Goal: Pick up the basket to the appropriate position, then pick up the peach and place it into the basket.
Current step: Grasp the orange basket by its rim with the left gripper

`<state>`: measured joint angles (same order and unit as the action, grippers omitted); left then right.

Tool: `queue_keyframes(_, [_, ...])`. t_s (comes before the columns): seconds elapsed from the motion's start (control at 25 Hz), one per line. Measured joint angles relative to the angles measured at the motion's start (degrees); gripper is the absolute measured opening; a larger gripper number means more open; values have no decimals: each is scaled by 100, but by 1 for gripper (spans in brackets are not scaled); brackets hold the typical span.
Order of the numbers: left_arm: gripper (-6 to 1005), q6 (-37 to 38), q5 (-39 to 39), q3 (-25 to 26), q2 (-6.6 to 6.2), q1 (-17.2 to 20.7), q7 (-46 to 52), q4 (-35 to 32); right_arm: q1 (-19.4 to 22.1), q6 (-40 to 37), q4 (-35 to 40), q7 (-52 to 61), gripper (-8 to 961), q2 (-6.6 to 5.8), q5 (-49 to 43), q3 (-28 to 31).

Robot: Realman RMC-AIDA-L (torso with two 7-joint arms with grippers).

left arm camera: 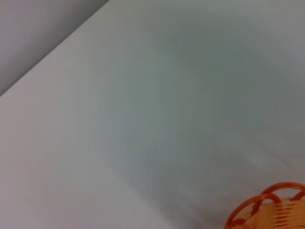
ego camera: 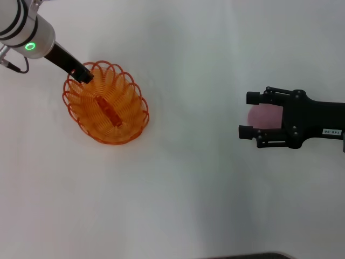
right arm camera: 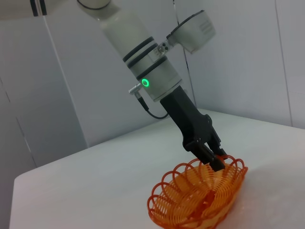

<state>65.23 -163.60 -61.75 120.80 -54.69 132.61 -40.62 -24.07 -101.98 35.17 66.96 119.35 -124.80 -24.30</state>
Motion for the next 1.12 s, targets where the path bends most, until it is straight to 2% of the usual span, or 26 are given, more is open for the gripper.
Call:
queue_keyframes(0.08, [502, -4, 2, 2, 5, -4, 1, -5, -16, 3, -22, -4, 915, 0, 1, -4])
queue_keyframes(0.32, [245, -8, 3, 5, 7, -15, 3, -16, -19, 3, -22, -7, 915, 0, 5, -5])
queue_keyframes(0.52, [70, -10, 0, 6, 5, -15, 4, -16, -25, 3, -21, -8, 914, 0, 21, -5])
queue_keyframes(0.8, [69, 71, 9, 20, 5, 1, 8, -104, -36, 3, -19, -8, 915, 0, 27, -4])
queue_keyframes(1.12, [67, 467, 30, 409, -4, 50, 8, -447, -49, 3, -19, -8, 914, 0, 27, -5])
